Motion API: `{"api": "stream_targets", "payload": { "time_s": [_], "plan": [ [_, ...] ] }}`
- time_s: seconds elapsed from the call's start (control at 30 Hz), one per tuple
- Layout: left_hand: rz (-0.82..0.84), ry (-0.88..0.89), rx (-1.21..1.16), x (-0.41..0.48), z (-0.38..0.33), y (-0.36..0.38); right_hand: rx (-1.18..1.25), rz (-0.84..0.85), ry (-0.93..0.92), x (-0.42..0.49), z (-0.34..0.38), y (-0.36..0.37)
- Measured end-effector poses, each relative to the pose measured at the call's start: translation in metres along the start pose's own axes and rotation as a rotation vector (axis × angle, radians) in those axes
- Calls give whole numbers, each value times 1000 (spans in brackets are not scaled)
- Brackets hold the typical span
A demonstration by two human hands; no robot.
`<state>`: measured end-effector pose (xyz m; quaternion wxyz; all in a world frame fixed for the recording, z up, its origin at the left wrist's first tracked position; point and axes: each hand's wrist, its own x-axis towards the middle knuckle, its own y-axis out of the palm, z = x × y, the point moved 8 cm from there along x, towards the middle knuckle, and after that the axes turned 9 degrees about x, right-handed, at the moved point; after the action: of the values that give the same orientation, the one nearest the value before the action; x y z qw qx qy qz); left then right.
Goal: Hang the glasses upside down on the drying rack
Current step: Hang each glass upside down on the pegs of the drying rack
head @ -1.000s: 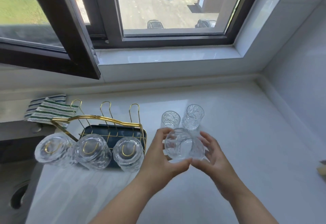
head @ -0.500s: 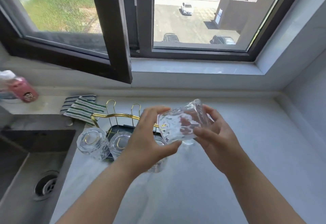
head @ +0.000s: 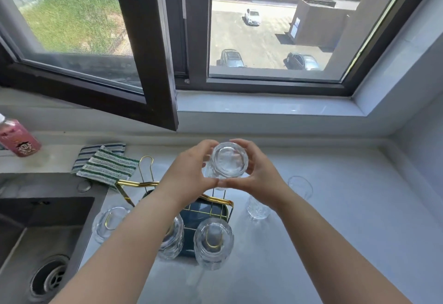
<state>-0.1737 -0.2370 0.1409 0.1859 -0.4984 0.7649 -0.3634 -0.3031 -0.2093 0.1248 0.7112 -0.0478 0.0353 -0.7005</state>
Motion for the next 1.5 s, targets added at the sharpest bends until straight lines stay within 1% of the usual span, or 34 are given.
{"api": "stream_targets", "payload": {
  "time_s": [0.13,0.37,0.47,0.6,1.03,1.27,1.33,1.4,1.5],
  "plan": [
    [96,-103,26,10,20,18,-34,19,51,9,-27,6],
    [311,-169,307,29,32,40,-67,38,141,19,-68,7],
    [371,-190,390,30,37,47,-109,59,168,19,-79,9],
    [403,-203,429,30,41,51,-137,65,183,17,-86,12],
    [422,-225,522,26,37,50,-175,93,194,14,-87,15],
    [351,-213,551,21,20,41,-91,39,174,-2,-75,-6],
    [288,-183,521,18,4,37,-57,15,160,-11,-70,-15],
    [199,-126,438,13,-17,37,-27,-14,148,-23,-67,-27],
    [108,-34,191,-5,-51,54,4,-78,141,-43,-71,-48]
  ]
}}
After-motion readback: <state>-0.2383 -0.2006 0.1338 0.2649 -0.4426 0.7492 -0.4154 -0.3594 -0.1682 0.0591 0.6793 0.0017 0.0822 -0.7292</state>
